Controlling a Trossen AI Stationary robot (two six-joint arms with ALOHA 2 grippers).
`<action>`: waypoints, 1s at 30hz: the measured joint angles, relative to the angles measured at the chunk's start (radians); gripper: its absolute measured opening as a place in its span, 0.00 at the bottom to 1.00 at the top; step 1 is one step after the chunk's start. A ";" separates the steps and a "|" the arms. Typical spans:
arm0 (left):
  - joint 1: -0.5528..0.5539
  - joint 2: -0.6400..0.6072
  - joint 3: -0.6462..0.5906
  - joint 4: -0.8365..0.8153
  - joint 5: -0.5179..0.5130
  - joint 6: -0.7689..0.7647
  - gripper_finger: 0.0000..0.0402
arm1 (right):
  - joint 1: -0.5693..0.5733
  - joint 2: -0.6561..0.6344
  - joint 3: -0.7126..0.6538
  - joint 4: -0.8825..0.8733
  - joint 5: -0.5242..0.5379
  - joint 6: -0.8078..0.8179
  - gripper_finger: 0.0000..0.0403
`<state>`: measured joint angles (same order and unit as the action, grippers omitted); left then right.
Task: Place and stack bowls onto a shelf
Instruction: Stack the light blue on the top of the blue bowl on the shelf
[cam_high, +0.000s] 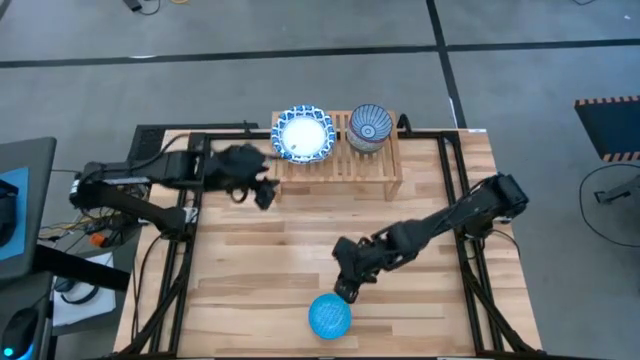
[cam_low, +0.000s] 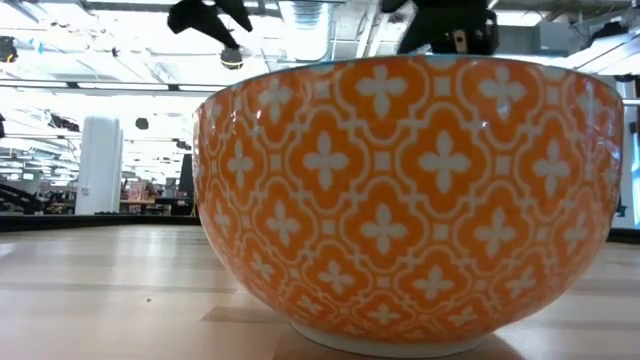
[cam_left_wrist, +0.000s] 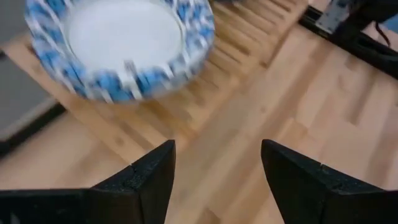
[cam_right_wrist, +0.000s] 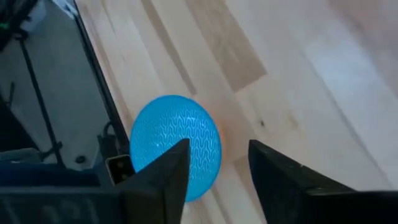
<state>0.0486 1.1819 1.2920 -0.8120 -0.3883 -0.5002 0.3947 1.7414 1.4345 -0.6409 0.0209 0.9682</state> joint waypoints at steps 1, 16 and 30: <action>-0.030 -0.017 -0.025 0.001 -0.006 -0.037 0.55 | 0.009 0.019 0.000 0.012 0.000 0.006 0.49; -0.407 -0.061 -0.101 -0.021 -0.227 -0.300 0.55 | 0.050 0.244 0.002 0.101 -0.048 0.007 0.56; -0.460 -0.061 -0.101 -0.037 -0.267 -0.335 0.55 | 0.058 0.293 0.002 0.071 0.012 0.034 0.37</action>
<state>-0.4114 1.1206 1.1908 -0.8490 -0.6556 -0.8356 0.4526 2.0342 1.4368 -0.5695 0.0330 1.0022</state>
